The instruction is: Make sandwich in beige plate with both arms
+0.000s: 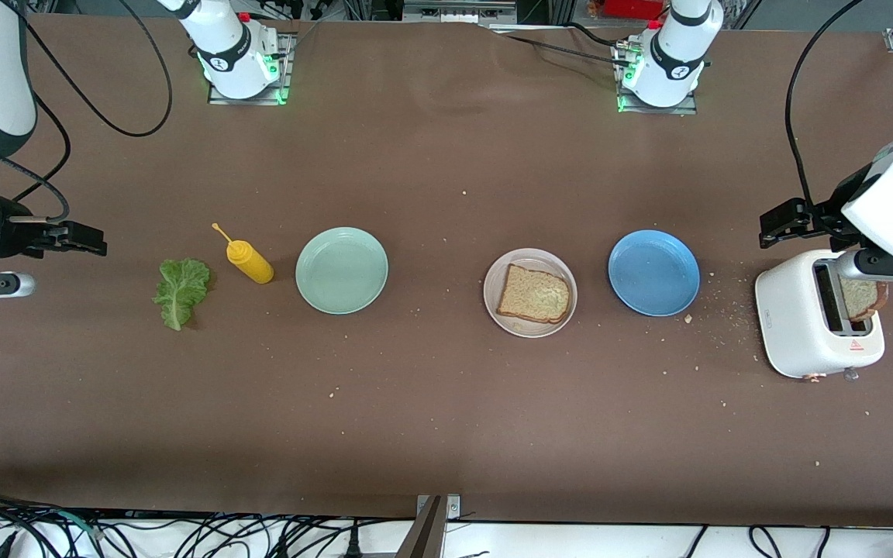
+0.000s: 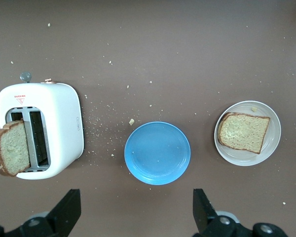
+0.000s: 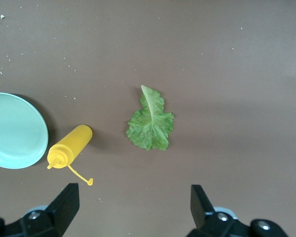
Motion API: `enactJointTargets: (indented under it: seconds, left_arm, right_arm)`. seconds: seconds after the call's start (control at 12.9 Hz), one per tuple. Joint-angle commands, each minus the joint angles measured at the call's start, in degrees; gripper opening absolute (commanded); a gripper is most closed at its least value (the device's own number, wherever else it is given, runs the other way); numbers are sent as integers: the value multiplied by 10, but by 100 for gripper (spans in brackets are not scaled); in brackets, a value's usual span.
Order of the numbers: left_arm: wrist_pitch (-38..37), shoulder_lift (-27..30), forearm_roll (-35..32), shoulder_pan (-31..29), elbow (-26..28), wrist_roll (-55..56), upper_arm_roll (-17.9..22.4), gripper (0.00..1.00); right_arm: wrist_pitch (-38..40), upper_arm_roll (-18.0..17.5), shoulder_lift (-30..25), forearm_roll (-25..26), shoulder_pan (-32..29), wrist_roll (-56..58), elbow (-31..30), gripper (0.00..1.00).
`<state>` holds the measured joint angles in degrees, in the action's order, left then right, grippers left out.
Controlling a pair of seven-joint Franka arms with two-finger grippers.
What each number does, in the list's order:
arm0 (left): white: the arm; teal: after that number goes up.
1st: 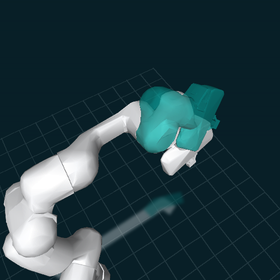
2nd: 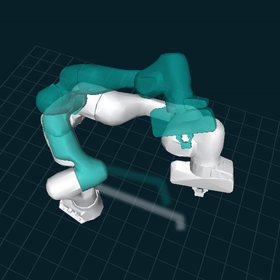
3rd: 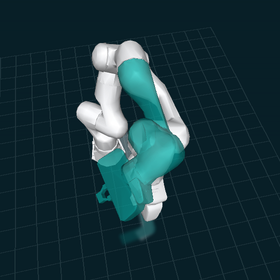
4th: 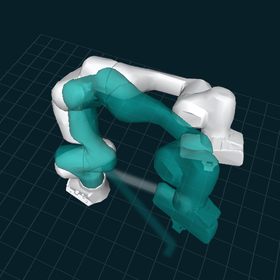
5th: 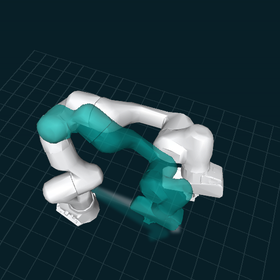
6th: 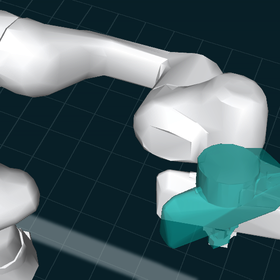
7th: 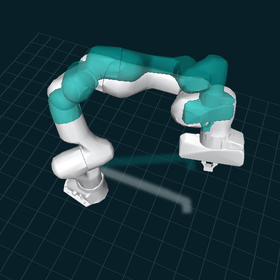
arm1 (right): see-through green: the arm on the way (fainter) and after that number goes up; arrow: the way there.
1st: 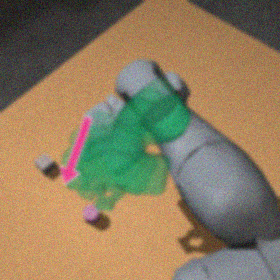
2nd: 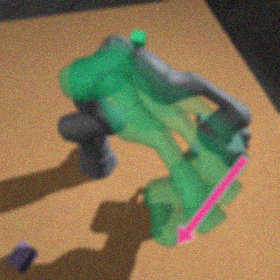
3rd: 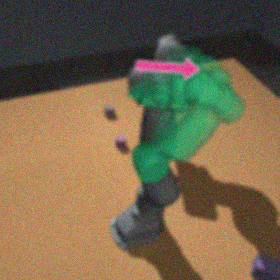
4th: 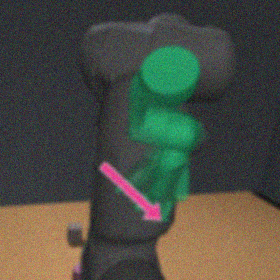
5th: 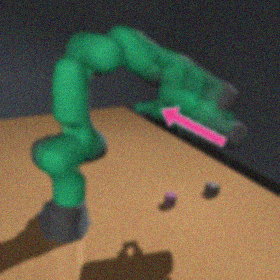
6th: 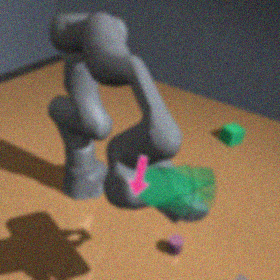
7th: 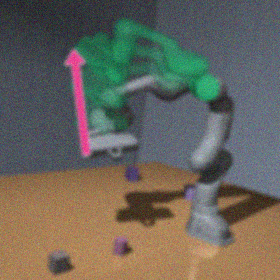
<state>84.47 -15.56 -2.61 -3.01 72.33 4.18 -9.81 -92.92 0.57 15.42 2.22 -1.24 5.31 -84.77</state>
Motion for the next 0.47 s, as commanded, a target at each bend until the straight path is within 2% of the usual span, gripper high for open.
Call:
enactJointTargets:
  seconds: [0.0, 0.39]
  left_arm:
    - [-6, 8, 10, -4, 4, 5, -2, 100]
    - [-7, 7, 10, -4, 4, 4, -2, 100]
  right_arm:
    - [-4, 0, -5, 2, 4, -7, -6, 100]
    - [-8, -1, 14, -7, 11, -18, -7, 99]
